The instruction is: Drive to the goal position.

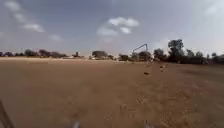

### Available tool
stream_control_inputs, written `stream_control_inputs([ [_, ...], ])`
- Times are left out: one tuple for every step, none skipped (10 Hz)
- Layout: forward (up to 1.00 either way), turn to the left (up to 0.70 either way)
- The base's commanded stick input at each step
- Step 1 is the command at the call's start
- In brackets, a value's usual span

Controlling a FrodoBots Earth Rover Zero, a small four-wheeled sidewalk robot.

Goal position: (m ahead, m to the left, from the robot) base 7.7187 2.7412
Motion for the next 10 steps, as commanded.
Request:
stream_control_inputs([
  [1.00, 0.00],
  [1.00, 0.00],
  [1.00, 0.00],
  [1.00, -0.16],
  [1.00, -0.03],
  [1.00, 0.00],
  [1.00, 0.00],
  [1.00, 0.00],
  [1.00, 0.00],
  [1.00, 0.00],
])
